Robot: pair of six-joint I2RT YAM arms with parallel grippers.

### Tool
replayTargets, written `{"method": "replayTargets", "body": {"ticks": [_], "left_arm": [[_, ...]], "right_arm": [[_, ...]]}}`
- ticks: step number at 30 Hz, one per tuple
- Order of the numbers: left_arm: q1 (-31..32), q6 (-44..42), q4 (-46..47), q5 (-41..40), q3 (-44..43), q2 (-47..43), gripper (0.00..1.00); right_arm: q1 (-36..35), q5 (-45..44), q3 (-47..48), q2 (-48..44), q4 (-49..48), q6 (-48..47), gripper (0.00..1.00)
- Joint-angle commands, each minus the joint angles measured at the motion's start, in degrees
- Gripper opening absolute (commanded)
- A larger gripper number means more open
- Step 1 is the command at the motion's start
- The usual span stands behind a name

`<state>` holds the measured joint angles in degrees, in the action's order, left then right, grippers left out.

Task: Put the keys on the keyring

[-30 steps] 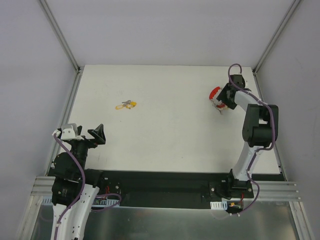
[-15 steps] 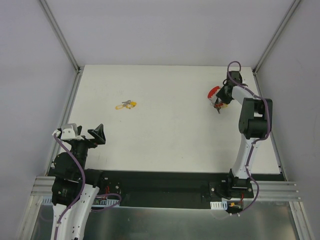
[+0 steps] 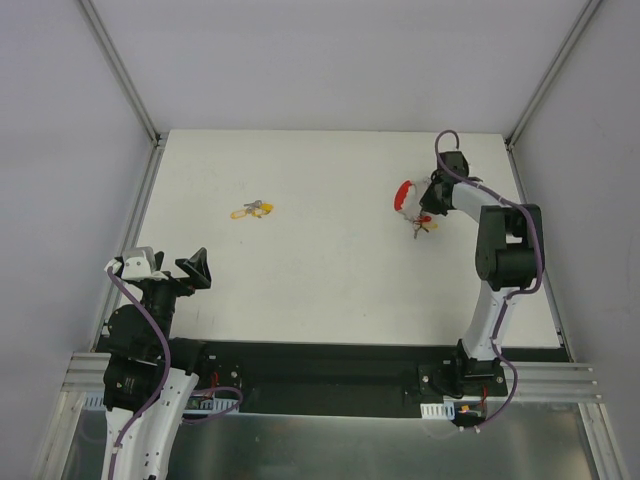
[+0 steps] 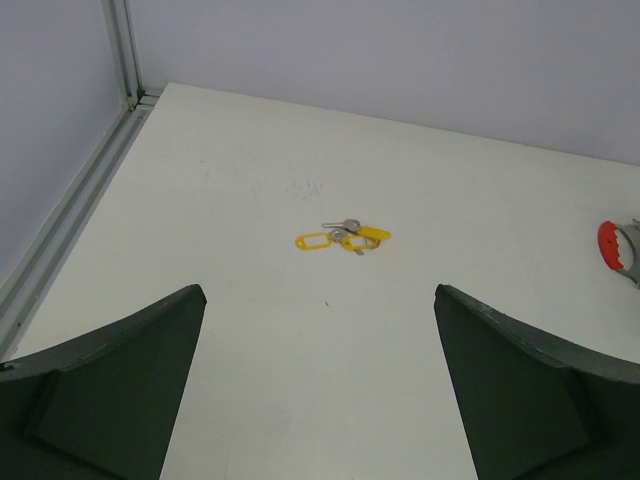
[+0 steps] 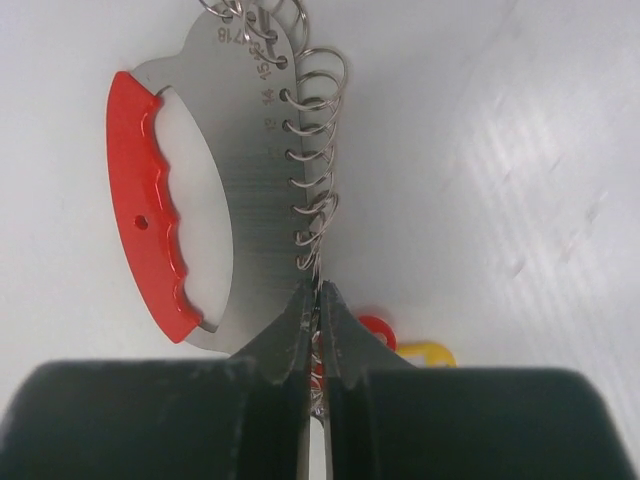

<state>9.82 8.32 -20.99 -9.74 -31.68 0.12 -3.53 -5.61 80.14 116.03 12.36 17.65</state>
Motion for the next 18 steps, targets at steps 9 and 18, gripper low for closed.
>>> {"method": "replayTargets", "body": {"ticks": [9, 18], "left_arm": [[0.55, -0.58, 0.69, 0.86, -1.10, -8.38, 0.99], [0.55, -0.15, 0.69, 2.88, -0.93, -5.05, 0.99]], "right_arm": [[-21.23, 9.83, -18.96, -18.72, 3.54, -16.41, 0.02], [-31.71, 3.78, -21.51, -30.04, 6.71, -20.20, 0.48]]}}
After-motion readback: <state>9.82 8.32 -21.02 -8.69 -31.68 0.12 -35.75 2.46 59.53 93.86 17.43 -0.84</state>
